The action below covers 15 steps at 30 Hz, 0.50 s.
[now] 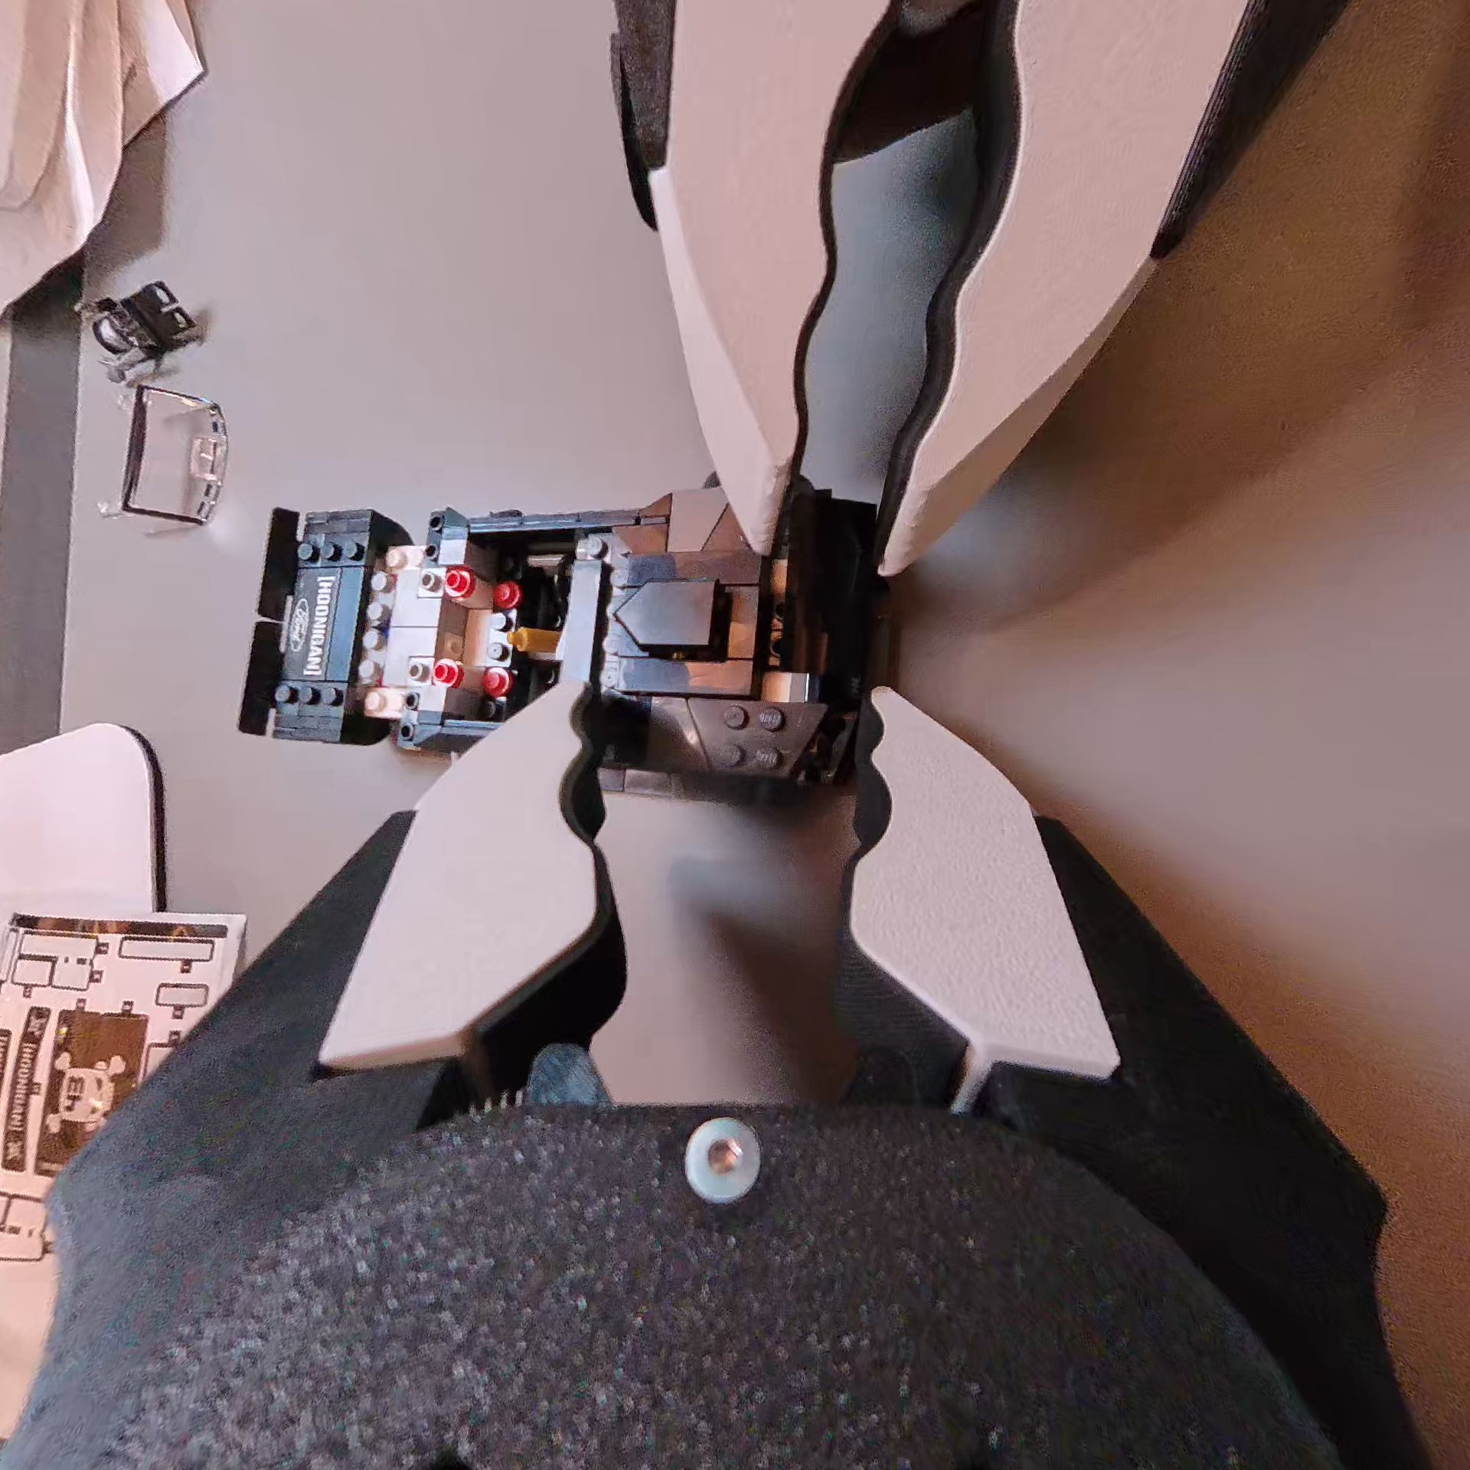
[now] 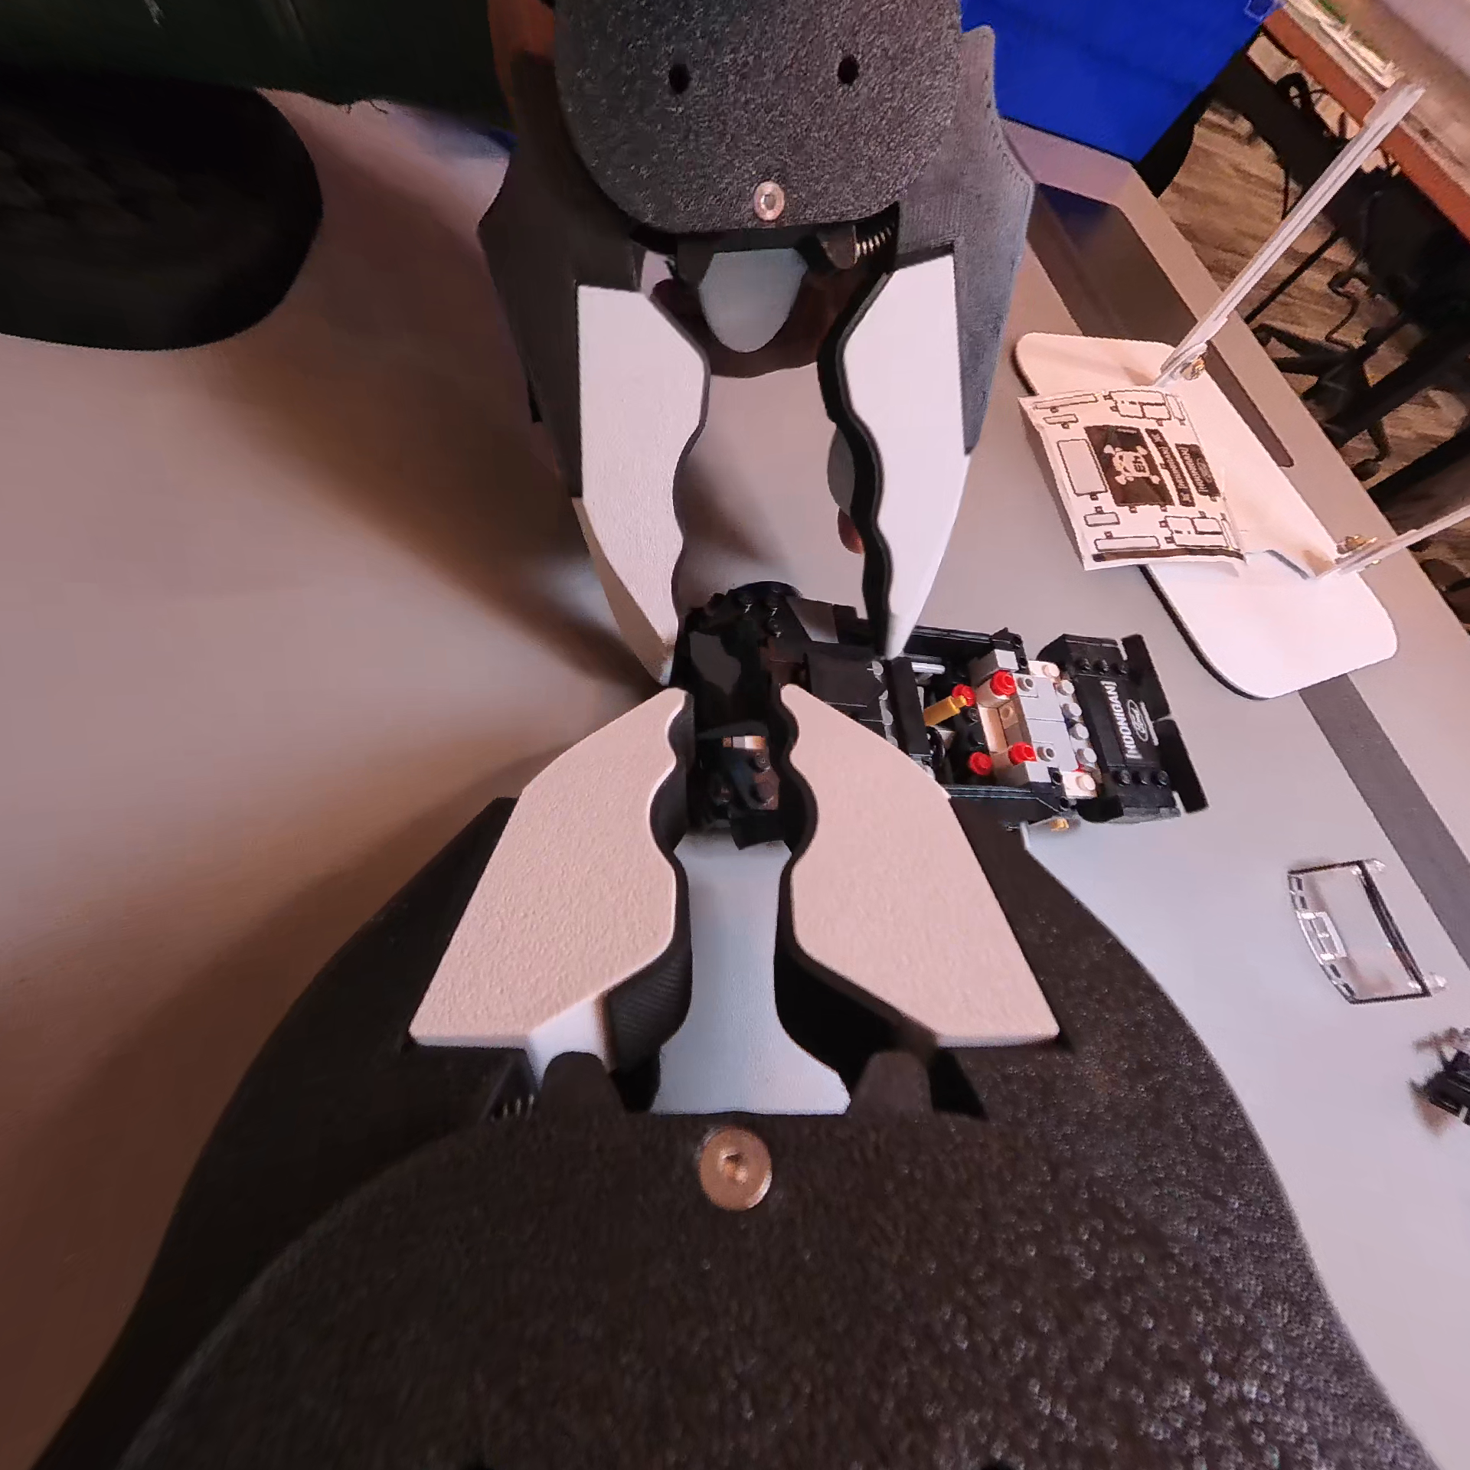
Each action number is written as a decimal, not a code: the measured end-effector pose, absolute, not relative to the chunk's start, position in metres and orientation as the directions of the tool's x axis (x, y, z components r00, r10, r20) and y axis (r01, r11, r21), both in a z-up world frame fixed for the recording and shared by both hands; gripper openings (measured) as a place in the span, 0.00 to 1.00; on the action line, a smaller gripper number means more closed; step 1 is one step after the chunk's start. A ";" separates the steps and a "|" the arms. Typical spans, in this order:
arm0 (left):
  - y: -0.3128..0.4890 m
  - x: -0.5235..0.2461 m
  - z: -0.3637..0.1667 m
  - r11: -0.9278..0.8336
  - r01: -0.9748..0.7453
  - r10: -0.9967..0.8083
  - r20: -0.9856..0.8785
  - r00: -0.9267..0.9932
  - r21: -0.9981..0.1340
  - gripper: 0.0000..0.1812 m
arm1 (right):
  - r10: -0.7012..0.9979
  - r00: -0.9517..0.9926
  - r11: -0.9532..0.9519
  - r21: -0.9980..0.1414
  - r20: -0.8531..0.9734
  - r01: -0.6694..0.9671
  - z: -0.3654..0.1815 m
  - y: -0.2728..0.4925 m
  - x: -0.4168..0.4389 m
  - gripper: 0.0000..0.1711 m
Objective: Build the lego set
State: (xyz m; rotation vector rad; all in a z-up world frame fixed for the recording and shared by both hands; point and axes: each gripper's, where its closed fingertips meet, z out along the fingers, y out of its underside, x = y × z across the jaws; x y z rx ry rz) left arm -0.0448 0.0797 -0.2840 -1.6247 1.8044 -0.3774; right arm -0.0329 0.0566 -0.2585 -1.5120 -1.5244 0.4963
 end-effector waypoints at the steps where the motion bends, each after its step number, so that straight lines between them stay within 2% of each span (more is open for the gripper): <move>1: 0.079 -0.044 -0.284 0.188 -0.767 -0.957 -0.291 -0.002 -0.614 0.33 | 0.938 0.159 0.165 -0.802 0.307 0.574 -0.259 0.057 -0.033 0.10; 15: 0.074 -0.034 -0.283 0.193 -0.765 -0.955 -0.297 -0.003 -0.614 0.32 | 0.954 0.122 0.133 -0.752 0.273 0.645 -0.267 0.062 -0.024 0.10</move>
